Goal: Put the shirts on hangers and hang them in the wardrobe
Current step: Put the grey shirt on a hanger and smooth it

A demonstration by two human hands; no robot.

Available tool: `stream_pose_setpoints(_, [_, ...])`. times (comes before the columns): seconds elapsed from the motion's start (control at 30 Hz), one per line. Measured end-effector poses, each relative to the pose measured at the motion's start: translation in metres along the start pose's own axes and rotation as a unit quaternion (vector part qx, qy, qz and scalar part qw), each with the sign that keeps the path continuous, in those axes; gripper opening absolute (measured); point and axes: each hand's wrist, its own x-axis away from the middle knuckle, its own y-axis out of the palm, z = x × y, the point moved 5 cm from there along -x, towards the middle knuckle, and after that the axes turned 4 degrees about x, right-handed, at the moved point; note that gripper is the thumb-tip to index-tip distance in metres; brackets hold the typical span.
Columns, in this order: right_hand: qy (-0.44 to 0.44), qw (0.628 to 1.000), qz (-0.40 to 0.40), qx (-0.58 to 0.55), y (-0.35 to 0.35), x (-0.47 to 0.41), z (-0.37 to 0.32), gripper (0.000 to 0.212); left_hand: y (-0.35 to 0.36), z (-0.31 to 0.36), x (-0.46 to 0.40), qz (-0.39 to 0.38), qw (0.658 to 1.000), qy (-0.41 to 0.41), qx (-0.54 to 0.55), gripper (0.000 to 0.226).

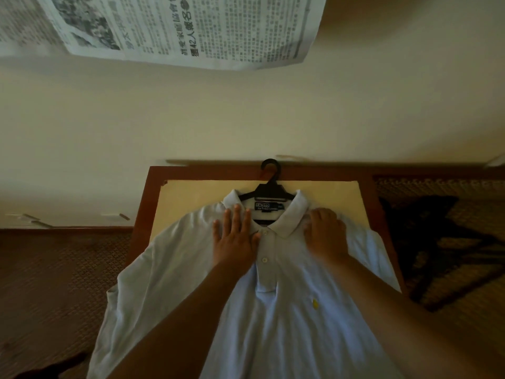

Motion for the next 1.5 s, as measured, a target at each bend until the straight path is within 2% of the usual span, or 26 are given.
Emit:
stream_pose_setpoints(0.07, [-0.027,0.999,-0.046,-0.007,0.004,0.003,0.003,0.042,0.000,0.001,-0.004,-0.008,1.000,0.000,-0.005,0.066])
stream_pose_setpoints(0.13, [-0.031,0.998,-0.043,-0.030,-0.003,0.007,0.008,0.045,-0.002,0.005,-0.005,-0.004,1.000,-0.012,0.000,0.064])
stream_pose_setpoints(0.23, [0.045,0.997,0.000,-0.055,-0.016,0.024,0.040,0.049,-0.003,0.030,0.002,0.017,0.999,-0.034,0.022,0.061])
stream_pose_setpoints(0.33, [0.121,0.991,0.038,-0.045,-0.025,0.041,0.085,0.055,0.004,0.083,0.015,0.017,1.000,0.018,0.016,0.062])
stream_pose_setpoints(0.4, [0.156,0.986,0.006,-0.060,-0.022,0.046,0.110,0.061,0.016,0.120,0.023,0.000,0.997,0.075,-0.002,0.063])
stream_pose_setpoints(0.47, [0.140,0.988,-0.040,-0.054,-0.019,0.046,0.122,0.064,0.032,0.146,0.024,-0.025,0.994,0.102,-0.017,0.061])
stream_pose_setpoints(0.57, [0.124,0.988,-0.080,-0.044,-0.019,0.041,0.132,0.063,0.054,0.162,0.019,-0.046,0.995,0.084,-0.028,0.061])
stream_pose_setpoints(0.67, [0.139,0.973,-0.133,-0.131,-0.013,0.032,0.147,0.044,0.067,0.163,0.016,-0.030,0.997,0.051,-0.044,0.063])
stream_pose_setpoints(0.7, [0.139,0.956,-0.152,-0.211,-0.013,0.030,0.151,0.038,0.069,0.164,0.016,-0.021,0.997,0.044,-0.052,0.063])
stream_pose_setpoints(0.73, [0.141,0.922,-0.170,-0.316,-0.016,0.028,0.155,0.035,0.070,0.166,0.016,-0.012,0.997,0.041,-0.058,0.063])
stream_pose_setpoints(0.83, [0.148,0.769,-0.227,-0.579,-0.033,0.032,0.165,0.033,0.071,0.168,0.013,0.001,0.997,0.039,-0.065,0.063])
stream_pose_setpoints(0.9, [0.137,0.697,-0.273,-0.649,-0.038,0.039,0.174,0.033,0.071,0.168,0.012,0.007,0.997,0.036,-0.074,0.065])
stream_pose_setpoints(0.93, [0.124,0.686,-0.306,-0.648,-0.040,0.043,0.178,0.034,0.071,0.167,0.012,0.008,0.996,0.034,-0.078,0.066])
stream_pose_setpoints(0.97, [0.112,0.696,-0.337,-0.624,-0.039,0.047,0.184,0.035,0.070,0.167,0.011,0.007,0.996,0.033,-0.080,0.067])
stream_pose_setpoints(1.07, [0.049,0.816,-0.381,-0.433,-0.044,0.049,0.214,0.031,0.068,0.168,0.011,-0.003,0.997,0.037,-0.073,0.066])
stream_pose_setpoints(1.1, [0.022,0.842,-0.389,-0.372,-0.050,0.047,0.227,0.024,0.066,0.169,0.011,-0.008,0.997,0.037,-0.070,0.065])
stream_pose_setpoints(1.13, [0.004,0.858,-0.393,-0.331,-0.059,0.044,0.240,0.019,0.065,0.169,0.010,-0.013,0.997,0.035,-0.069,0.065])
stream_pose_setpoints(1.23, [0.005,0.898,-0.390,-0.205,-0.086,0.034,0.283,0.028,0.062,0.172,0.006,-0.021,0.997,0.023,-0.066,0.066])
stream_pose_setpoints(1.37, [0.045,0.955,-0.293,-0.028,-0.097,0.025,0.324,0.039,0.060,0.177,0.006,-0.031,0.998,0.007,-0.050,0.066])
stream_pose_setpoints(1.43, [0.032,0.977,-0.209,0.000,-0.089,0.032,0.310,0.037,0.062,0.181,0.014,-0.011,0.999,-0.005,-0.045,0.066])
stream_pose_setpoints(1.5, [-0.010,0.993,-0.115,-0.022,-0.069,0.050,0.270,0.025,0.066,0.186,0.033,0.015,0.999,-0.022,-0.032,0.065])
